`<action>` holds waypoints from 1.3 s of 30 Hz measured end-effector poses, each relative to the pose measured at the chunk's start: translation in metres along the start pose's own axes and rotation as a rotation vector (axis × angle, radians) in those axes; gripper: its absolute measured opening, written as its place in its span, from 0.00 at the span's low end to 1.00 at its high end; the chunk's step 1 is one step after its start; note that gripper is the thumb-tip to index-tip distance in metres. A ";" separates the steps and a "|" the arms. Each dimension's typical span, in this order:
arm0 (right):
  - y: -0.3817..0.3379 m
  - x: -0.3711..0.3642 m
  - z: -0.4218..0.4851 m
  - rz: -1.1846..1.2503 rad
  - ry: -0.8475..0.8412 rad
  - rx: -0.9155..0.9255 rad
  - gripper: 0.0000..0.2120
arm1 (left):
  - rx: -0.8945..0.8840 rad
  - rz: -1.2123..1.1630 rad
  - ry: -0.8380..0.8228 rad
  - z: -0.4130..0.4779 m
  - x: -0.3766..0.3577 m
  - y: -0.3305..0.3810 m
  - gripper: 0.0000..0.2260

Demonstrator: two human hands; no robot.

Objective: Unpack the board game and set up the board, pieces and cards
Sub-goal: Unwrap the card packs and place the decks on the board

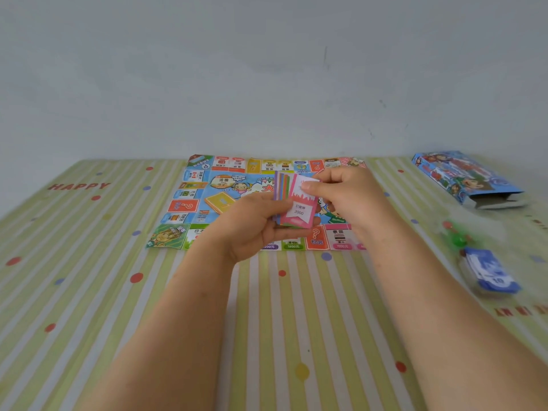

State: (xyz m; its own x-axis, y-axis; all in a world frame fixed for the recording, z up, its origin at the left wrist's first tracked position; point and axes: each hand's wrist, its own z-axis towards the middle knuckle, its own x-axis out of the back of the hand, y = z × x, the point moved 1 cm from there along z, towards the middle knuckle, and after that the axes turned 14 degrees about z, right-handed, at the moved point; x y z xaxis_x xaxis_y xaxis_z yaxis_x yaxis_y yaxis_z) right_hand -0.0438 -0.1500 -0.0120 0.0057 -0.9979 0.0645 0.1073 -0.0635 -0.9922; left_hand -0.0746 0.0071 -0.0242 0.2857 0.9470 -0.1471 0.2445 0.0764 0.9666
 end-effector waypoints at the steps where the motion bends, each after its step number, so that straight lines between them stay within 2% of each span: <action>1: 0.001 0.001 0.000 -0.001 -0.006 -0.006 0.04 | 0.001 0.019 0.017 0.001 0.000 -0.001 0.07; 7: 0.005 0.005 0.003 -0.036 -0.029 -0.053 0.10 | 0.009 0.078 0.101 0.003 0.004 -0.004 0.05; 14: 0.007 0.006 0.005 -0.009 -0.023 -0.067 0.07 | 0.001 0.059 0.110 0.002 0.005 -0.001 0.06; 22: 0.007 0.008 0.006 -0.007 -0.098 -0.092 0.09 | -0.029 0.213 0.188 0.008 0.010 -0.005 0.11; 27: 0.007 0.008 0.006 -0.009 -0.092 -0.109 0.12 | -0.056 0.205 0.202 0.006 0.009 -0.005 0.05; 32: 0.007 0.009 0.005 -0.013 -0.067 -0.097 0.06 | -0.074 0.255 0.256 0.008 0.010 -0.006 0.03; 39: 0.007 0.009 0.006 0.033 -0.068 -0.121 0.04 | -0.095 0.283 0.279 0.011 0.012 -0.008 0.05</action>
State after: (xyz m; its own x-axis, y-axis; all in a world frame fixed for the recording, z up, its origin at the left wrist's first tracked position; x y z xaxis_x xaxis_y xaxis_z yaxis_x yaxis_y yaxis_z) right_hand -0.0373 -0.1592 -0.0178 0.0746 -0.9966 0.0347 -0.0145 -0.0359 -0.9993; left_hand -0.0633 0.0147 -0.0358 0.0637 0.9821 0.1773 0.1023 -0.1832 0.9777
